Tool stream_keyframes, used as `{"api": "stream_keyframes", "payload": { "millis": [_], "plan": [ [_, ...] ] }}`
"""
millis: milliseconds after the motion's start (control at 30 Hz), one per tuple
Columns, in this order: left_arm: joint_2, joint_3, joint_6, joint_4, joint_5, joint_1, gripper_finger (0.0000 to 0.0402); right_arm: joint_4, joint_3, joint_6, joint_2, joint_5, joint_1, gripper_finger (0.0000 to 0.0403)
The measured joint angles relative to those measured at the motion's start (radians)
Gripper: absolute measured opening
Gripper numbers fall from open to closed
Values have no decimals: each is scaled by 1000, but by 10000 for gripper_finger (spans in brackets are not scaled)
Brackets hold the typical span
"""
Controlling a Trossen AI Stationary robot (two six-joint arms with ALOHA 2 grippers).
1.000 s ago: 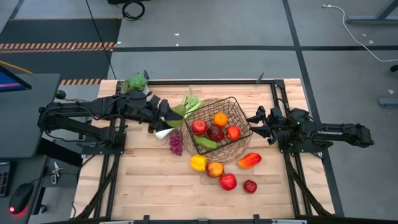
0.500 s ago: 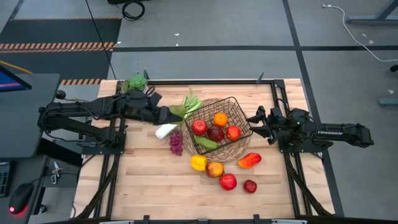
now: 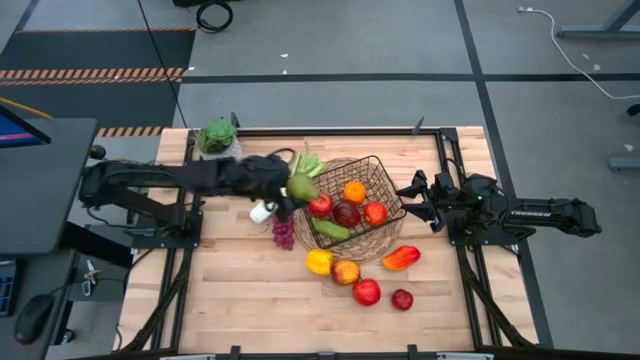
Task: Build produce basket
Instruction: Put the green pear into the black wire basket
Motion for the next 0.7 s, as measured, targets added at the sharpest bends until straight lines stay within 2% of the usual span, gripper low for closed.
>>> {"api": "stream_keyframes", "payload": {
  "millis": [200, 467, 533, 700],
  "plan": [
    [122, 0, 125, 8, -34, 49, 346, 1, 0, 0, -1, 0, 0, 231],
    [216, 0, 330, 38, -368, 23, 346, 1, 0, 0, 0, 0, 0, 231],
    [234, 0, 361, 55, -413, 0, 346, 1, 0, 0, 0, 1, 0, 231],
    [267, 1, 496, 151, -443, -83, 346, 0, 0, 0, 2, 0, 0, 231]
  ]
}}
